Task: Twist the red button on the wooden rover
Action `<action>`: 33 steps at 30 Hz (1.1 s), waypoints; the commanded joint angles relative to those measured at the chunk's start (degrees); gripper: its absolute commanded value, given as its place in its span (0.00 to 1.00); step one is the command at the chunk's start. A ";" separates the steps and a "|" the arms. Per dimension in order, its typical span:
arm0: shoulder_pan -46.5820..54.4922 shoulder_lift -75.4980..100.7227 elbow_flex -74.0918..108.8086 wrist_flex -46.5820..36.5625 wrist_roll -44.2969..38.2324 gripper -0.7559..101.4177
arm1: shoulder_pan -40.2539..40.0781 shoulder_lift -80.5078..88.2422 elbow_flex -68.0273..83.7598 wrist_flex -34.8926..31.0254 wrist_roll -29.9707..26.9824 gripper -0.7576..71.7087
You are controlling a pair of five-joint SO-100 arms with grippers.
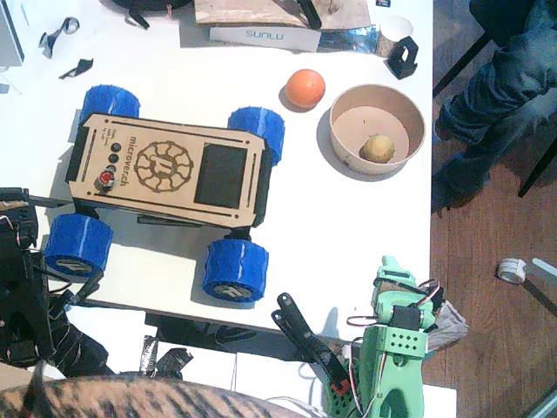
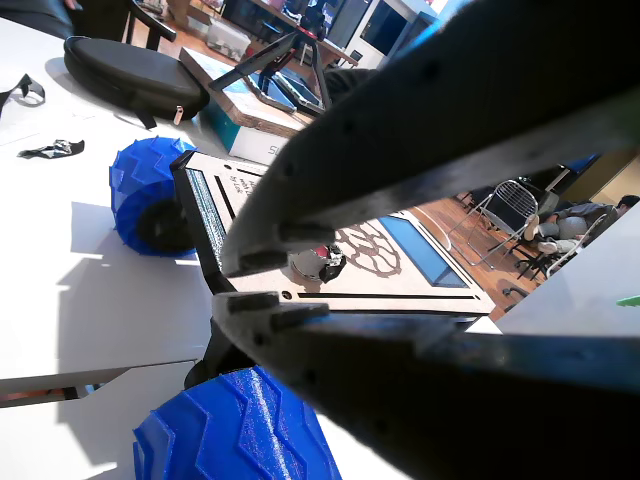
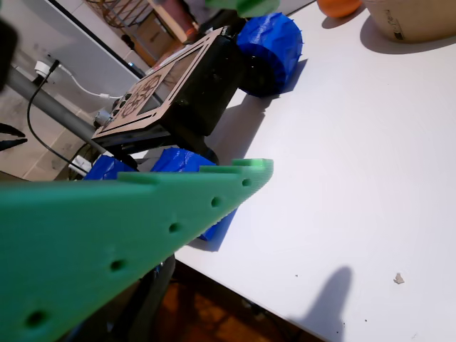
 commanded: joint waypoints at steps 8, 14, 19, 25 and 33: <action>-0.18 5.45 -0.35 -0.09 -0.62 0.01 | 0.18 -0.26 -0.35 -0.26 0.00 0.29; -0.18 5.45 -0.53 -3.52 -0.35 0.01 | 0.18 -0.26 -0.35 -0.26 0.00 0.29; -0.18 4.22 -1.41 -6.06 0.00 0.01 | 0.18 -0.26 -0.35 -0.26 0.00 0.29; -0.18 -1.76 -2.29 -8.61 0.00 0.01 | 0.18 -0.26 -0.35 -0.26 0.00 0.29; 0.26 -13.89 -14.06 -9.05 0.00 0.01 | 0.18 -0.26 -0.35 -0.26 0.00 0.29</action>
